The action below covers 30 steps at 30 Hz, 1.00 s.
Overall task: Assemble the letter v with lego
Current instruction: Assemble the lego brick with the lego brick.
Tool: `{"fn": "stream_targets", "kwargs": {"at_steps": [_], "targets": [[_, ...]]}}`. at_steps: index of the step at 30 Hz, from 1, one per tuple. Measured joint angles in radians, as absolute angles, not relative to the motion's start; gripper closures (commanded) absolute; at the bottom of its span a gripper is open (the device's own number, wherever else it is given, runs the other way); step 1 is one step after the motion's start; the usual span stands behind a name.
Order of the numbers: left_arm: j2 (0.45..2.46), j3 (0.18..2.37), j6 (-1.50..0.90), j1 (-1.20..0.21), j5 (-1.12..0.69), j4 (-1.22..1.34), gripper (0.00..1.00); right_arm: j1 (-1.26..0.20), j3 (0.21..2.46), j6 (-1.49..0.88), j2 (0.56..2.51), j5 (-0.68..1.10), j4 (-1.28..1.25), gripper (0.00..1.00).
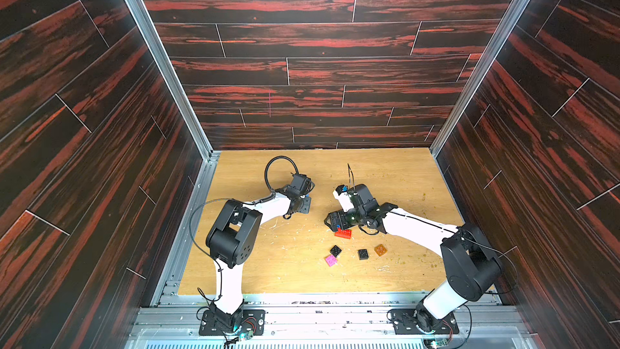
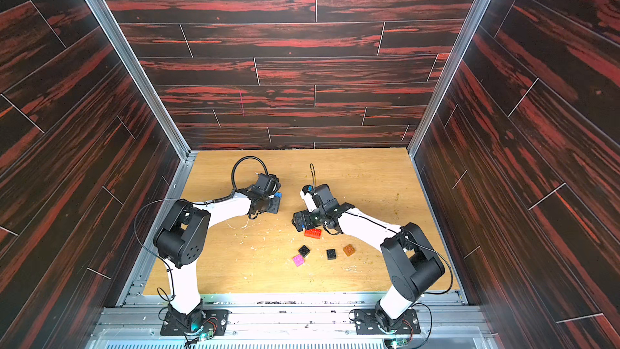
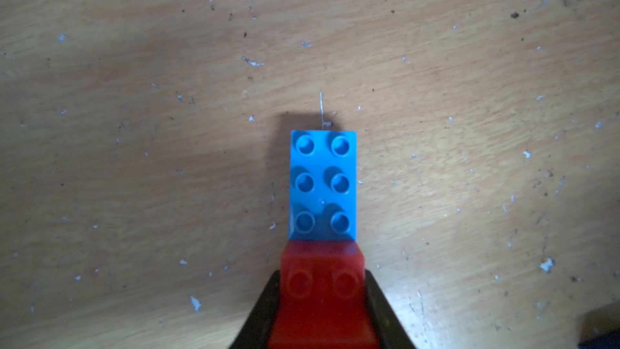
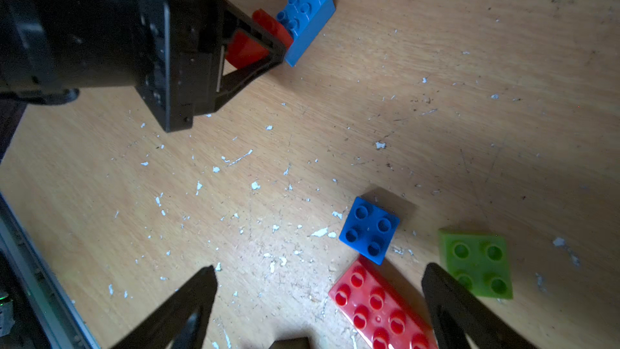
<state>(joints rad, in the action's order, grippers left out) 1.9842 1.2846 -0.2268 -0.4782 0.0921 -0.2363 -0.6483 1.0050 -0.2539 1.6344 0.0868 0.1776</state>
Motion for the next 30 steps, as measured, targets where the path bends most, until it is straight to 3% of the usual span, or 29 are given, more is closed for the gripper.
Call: {"fn": "stream_targets", "kwargs": {"at_steps": [14,30], "targets": [[2.068,1.486,-0.163,-0.479,0.098,-0.498,0.73,-0.648,1.005,-0.254,1.634,0.088,0.178,0.02],[2.076,1.507,-0.164,-0.479,0.098,-0.529,0.7,-0.648,1.005,-0.255,1.634,0.09,0.178,0.02]]}}
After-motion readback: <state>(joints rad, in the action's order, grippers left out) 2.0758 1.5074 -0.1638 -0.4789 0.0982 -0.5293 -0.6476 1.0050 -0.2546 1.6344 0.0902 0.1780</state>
